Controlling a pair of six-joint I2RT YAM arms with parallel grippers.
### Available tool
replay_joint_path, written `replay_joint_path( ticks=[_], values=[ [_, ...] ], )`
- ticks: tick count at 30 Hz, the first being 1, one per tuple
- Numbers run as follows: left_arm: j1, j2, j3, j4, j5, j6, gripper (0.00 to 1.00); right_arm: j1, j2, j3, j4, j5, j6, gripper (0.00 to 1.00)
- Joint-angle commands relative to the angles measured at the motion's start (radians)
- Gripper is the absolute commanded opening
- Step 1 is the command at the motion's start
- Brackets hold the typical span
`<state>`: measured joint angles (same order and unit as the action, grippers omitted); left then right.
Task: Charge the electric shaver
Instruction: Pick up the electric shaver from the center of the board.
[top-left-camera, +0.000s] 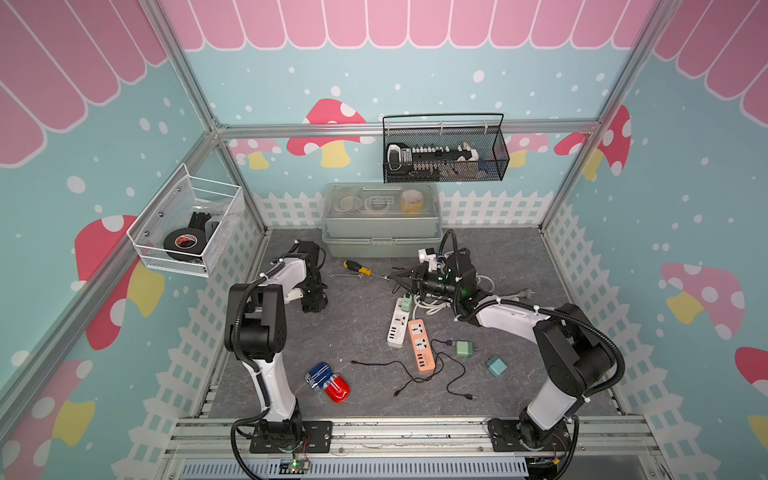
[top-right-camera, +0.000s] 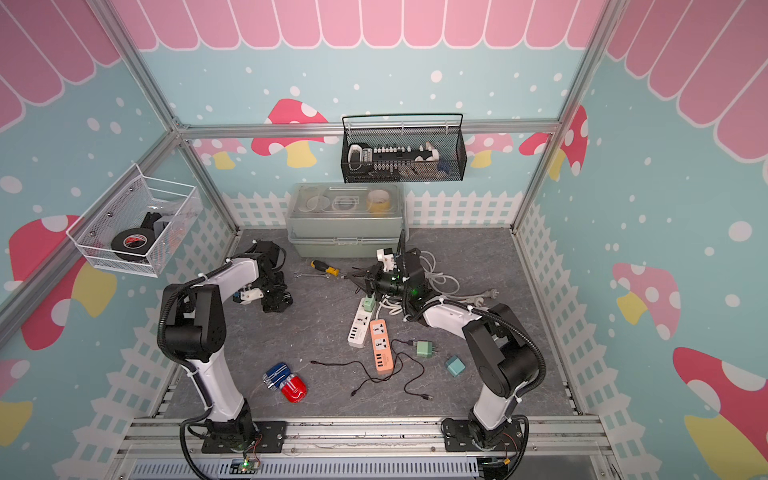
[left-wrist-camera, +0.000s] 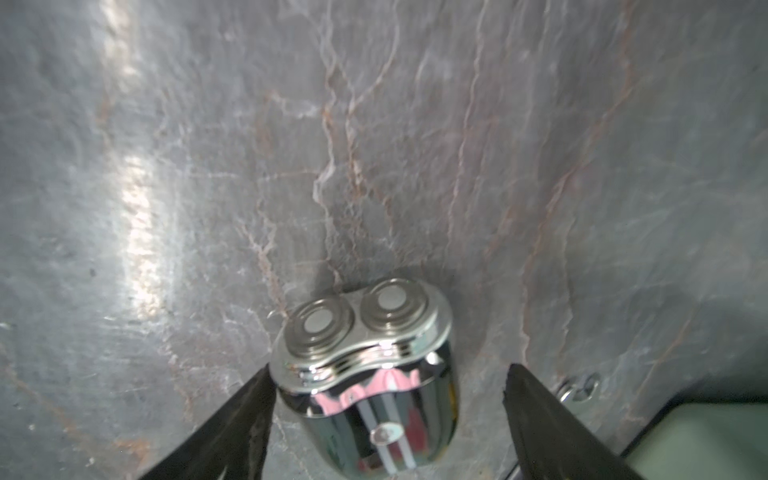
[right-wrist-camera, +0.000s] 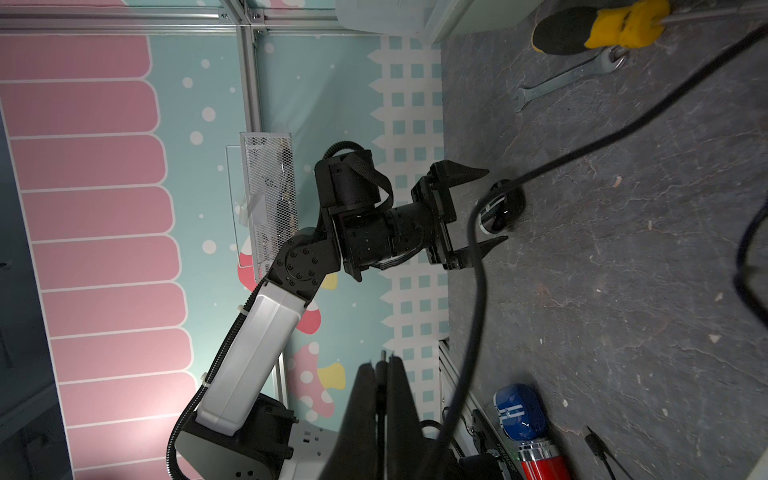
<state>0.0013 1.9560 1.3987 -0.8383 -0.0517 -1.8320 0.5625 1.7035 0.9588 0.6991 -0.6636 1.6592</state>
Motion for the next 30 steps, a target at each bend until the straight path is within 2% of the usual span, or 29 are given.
replay_joint_path(
  ticks=[1, 3, 13, 19, 23, 27, 30],
  values=[
    [0.021, 0.076, 0.058, -0.118, 0.023, -0.030, 0.81, -0.006, -0.005, -0.019, 0.051, -0.002, 0.020, 0.00],
    [0.030, 0.129, 0.107, -0.186, 0.055, -0.013, 0.78, -0.009, -0.001, -0.018, 0.051, -0.004, 0.020, 0.00],
    [0.034, 0.243, 0.249, -0.333, 0.016, 0.065, 0.77, -0.016, 0.002, -0.024, 0.060, 0.000, 0.028, 0.00],
    [0.033, 0.272, 0.263, -0.343, 0.000, 0.087, 0.70, -0.019, 0.013, -0.029, 0.087, 0.001, 0.043, 0.00],
    [0.033, 0.269, 0.240, -0.296, 0.011, 0.096, 0.46, -0.019, 0.015, -0.032, 0.095, 0.003, 0.042, 0.00],
    [0.030, 0.227, 0.207, -0.217, 0.037, 0.138, 0.00, -0.019, 0.006, -0.043, 0.094, 0.008, 0.019, 0.00],
    [0.025, 0.188, 0.203, -0.203, 0.080, 0.189, 0.00, -0.018, 0.003, -0.043, 0.097, 0.016, -0.028, 0.00]
  ],
)
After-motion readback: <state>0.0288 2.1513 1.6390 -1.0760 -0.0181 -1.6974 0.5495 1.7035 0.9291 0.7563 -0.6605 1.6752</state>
